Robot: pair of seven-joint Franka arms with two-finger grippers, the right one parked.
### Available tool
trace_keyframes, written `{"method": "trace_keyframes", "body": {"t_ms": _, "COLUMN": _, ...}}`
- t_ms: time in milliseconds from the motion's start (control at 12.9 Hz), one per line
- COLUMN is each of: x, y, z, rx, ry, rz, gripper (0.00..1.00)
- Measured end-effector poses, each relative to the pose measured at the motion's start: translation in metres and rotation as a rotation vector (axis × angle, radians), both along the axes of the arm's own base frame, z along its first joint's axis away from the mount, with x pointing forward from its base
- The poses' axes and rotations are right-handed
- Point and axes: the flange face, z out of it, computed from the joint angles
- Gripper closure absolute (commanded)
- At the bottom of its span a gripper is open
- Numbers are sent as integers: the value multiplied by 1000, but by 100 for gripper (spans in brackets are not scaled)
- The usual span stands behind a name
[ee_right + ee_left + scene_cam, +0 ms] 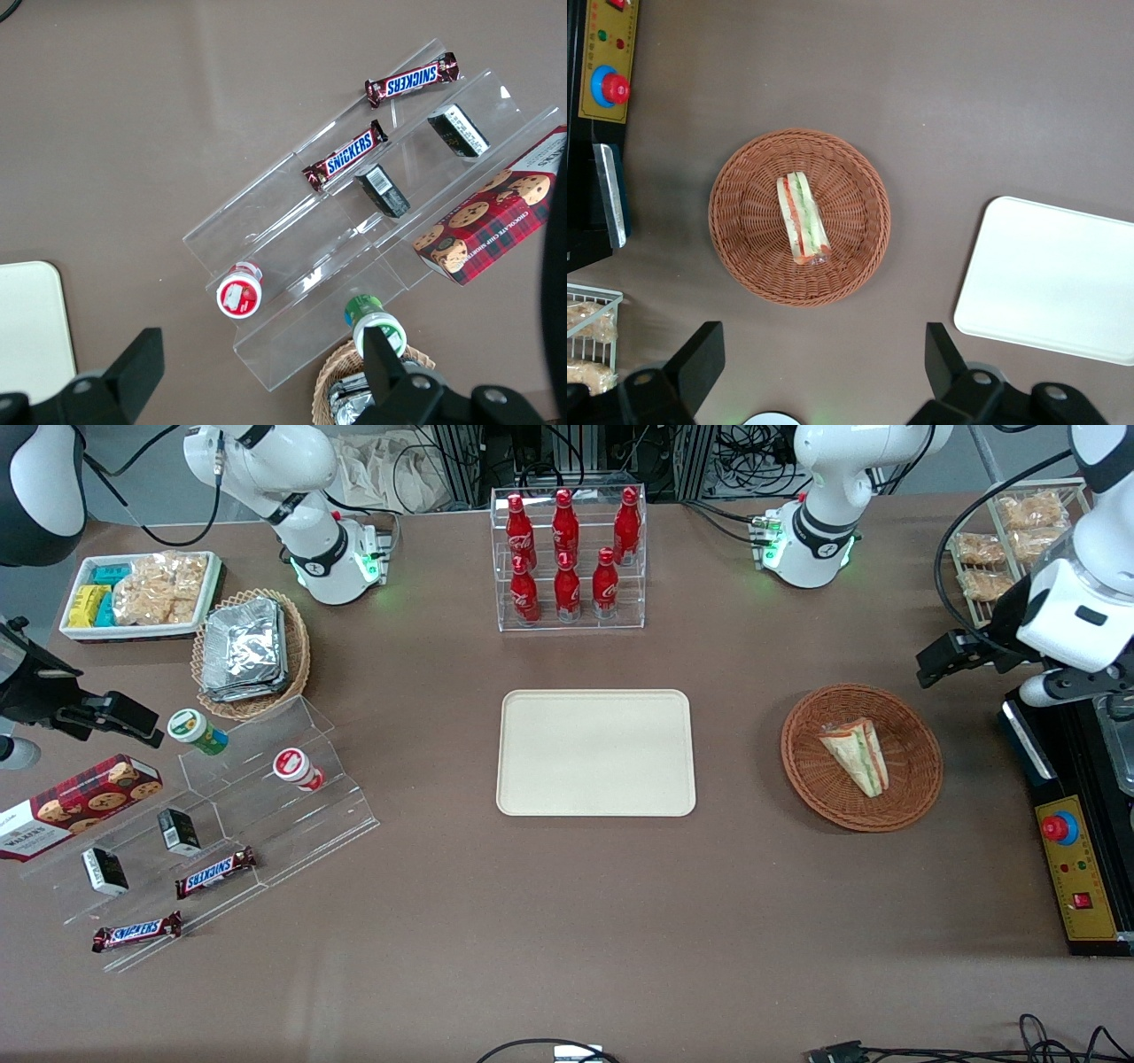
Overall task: Place sandwich from basket to tray
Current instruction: 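Move the left gripper over the wrapped sandwich and lower it into the basket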
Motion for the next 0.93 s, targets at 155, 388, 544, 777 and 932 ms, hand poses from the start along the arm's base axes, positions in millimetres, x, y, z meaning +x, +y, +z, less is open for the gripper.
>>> {"method": "trace_keyframes", "body": {"t_ms": 155, "x": 1, "y": 4, "z": -2, "rx": -11, "ry": 7, "rz": 24, "gripper": 0}}
{"method": "trace_keyframes", "body": {"t_ms": 388, "x": 0, "y": 11, "z": -11, "rx": -9, "ry": 33, "rz": 41, "gripper": 0}}
{"method": "trace_keyframes", "body": {"t_ms": 544, "x": -1, "y": 17, "z": -30, "rx": -5, "ry": 69, "rz": 53, "gripper": 0}}
{"method": "trace_keyframes", "body": {"t_ms": 777, "x": -1, "y": 19, "z": -76, "rx": -3, "ry": 66, "rz": 64, "gripper": 0}}
{"method": "trace_keyframes", "body": {"t_ms": 932, "x": -4, "y": 26, "z": -131, "rx": -2, "ry": 34, "rz": 83, "gripper": 0}}
